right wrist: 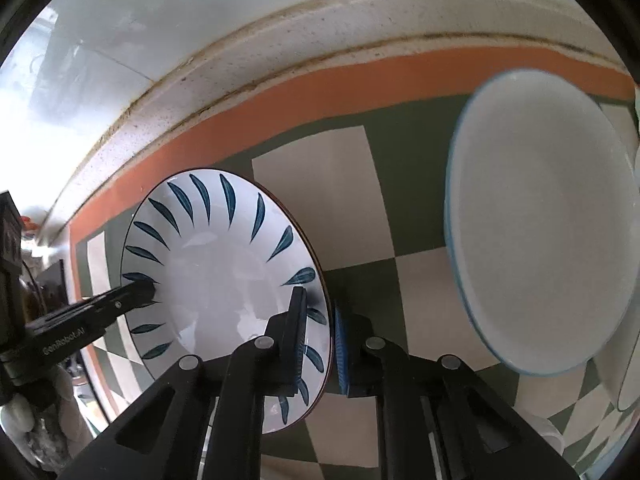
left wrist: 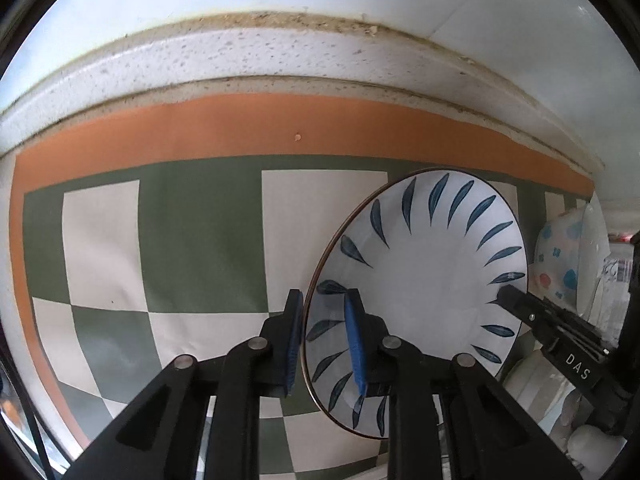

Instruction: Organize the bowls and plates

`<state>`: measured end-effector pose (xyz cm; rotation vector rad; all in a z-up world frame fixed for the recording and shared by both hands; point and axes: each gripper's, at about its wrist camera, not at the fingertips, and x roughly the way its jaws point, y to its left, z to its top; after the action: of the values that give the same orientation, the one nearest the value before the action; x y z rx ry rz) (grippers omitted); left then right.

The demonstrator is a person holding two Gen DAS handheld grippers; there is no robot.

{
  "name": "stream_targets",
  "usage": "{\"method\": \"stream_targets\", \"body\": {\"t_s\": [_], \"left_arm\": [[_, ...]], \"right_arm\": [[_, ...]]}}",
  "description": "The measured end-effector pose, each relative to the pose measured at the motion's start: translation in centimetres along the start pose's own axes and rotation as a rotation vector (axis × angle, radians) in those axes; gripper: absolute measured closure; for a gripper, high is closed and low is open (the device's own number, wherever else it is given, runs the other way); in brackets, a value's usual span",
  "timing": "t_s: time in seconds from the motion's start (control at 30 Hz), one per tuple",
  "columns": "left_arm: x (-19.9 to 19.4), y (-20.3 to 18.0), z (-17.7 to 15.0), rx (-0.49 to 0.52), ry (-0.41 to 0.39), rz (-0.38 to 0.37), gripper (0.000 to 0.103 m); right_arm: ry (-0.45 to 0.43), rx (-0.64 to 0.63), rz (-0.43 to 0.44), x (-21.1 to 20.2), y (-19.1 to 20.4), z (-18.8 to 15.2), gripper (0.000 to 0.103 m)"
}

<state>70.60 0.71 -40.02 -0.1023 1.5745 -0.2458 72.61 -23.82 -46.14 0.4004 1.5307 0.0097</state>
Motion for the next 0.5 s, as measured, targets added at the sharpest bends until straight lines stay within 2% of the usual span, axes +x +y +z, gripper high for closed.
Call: {"method": "stream_targets", "body": {"t_s": [0.3, 0.5], "left_arm": [[-2.2, -0.8, -1.9, 0.033, -0.046, 0.019, 0.084], [-4.2, -0.7, -3.0, 0.039, -0.078, 0.027, 0.084]], "right_arm": [[-0.022, -0.031, 0.017, -0.6, 0.9, -1.4, 0.090], [-0.049, -0.049, 0.044, -2.6, 1.6, -2.6, 0.090]]}}
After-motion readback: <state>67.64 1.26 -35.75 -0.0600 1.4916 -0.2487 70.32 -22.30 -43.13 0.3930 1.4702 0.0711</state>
